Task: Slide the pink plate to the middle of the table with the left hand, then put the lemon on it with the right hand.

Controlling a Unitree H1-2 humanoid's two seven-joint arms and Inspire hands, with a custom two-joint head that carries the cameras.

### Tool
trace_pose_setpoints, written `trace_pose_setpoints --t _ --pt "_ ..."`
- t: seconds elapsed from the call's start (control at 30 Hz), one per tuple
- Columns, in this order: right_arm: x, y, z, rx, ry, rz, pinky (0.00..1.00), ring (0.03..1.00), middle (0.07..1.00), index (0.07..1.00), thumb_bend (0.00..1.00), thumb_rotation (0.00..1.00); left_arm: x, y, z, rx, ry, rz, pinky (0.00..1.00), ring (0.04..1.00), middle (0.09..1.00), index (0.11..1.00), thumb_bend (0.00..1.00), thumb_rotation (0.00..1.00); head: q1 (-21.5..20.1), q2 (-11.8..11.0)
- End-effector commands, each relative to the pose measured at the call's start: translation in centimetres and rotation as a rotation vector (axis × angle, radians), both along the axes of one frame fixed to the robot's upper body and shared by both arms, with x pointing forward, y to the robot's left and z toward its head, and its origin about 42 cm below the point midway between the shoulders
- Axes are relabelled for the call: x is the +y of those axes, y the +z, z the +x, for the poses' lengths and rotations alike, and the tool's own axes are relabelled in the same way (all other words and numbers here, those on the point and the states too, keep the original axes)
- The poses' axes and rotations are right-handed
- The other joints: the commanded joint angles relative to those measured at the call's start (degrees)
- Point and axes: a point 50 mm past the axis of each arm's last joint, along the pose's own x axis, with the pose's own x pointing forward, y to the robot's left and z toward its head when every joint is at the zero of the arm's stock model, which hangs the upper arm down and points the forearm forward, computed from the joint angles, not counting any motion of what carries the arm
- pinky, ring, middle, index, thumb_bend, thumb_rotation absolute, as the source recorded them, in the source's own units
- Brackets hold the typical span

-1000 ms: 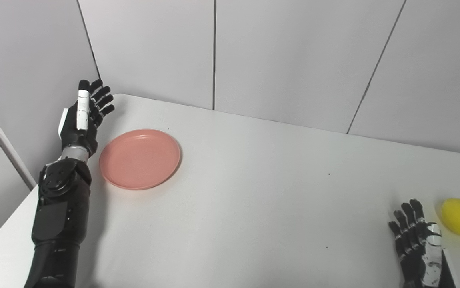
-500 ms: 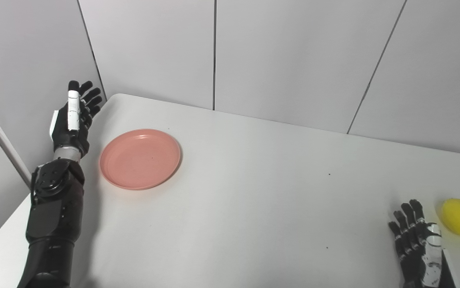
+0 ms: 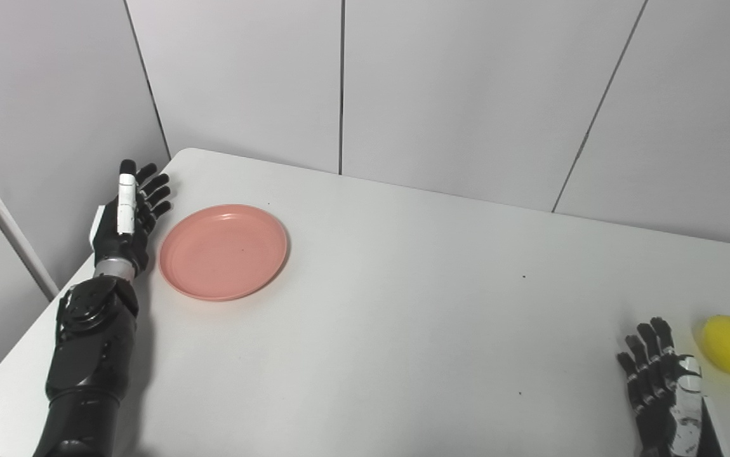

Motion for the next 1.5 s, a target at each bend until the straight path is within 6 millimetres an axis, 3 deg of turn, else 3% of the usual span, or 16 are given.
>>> trace_pose_setpoints --t 0.0,0.13,0.3,0.43,0.57,0.9,1.2,1.47 --pt "0.5 -1.5 -1.2 0.058 -0.003 0.031 1.0 1.0 1.0 0.999 0.65 1.0 0.2 2.0 0.9 -0.081 -0.016 0.041 0.87 0.87 0.848 0.829 0.97 0.91 0.0 0.1" --pt "0.5 -1.5 -1.1 0.06 -0.002 0.032 1.0 1.0 1.0 0.998 0.65 1.0 0.3 1.6 0.8 -0.085 -0.022 0.041 0.89 0.878 0.845 0.796 0.96 0.9 0.0 0.2" --pt "0.6 -1.4 -1.2 0.062 -0.004 0.036 1.0 1.0 1.0 0.998 0.66 1.0 0.3 0.8 0.7 -0.063 -0.053 0.041 0.9 0.885 0.866 0.832 0.97 0.9 0.0 0.2" --pt "0.6 -1.5 -1.1 0.061 -0.003 0.03 1.0 1.0 1.0 0.998 0.66 1.0 -0.4 0.2 0.4 -0.058 -0.08 0.041 0.84 0.857 0.847 0.841 0.95 0.89 -0.2 0.3" --pt "0.7 -1.6 -1.1 0.058 0.0 0.032 1.0 1.0 1.0 1.0 0.66 1.0 -1.3 -0.1 0.2 -0.049 -0.102 0.039 0.86 0.861 0.854 0.846 0.92 0.9 -0.3 0.4" --pt "1.0 -1.5 -1.1 0.058 0.002 0.033 1.0 0.997 0.997 0.991 0.67 1.0 -3.6 0.2 -0.6 -0.035 -0.131 0.007 0.86 0.869 0.854 0.859 0.92 0.88 -0.7 0.6" --pt "1.0 -1.6 -1.0 0.057 0.004 0.033 1.0 0.997 0.999 0.996 0.67 1.0 -3.9 0.3 -0.7 -0.03 -0.15 -0.002 0.88 0.874 0.862 0.862 0.91 0.86 -0.9 0.7" --pt "1.0 -1.6 -1.0 0.06 0.006 0.023 1.0 0.993 0.999 0.999 0.67 1.0 -5.5 0.6 -0.9 -0.014 -0.17 0.015 0.83 0.853 0.845 0.839 0.93 0.88 -1.1 0.8"
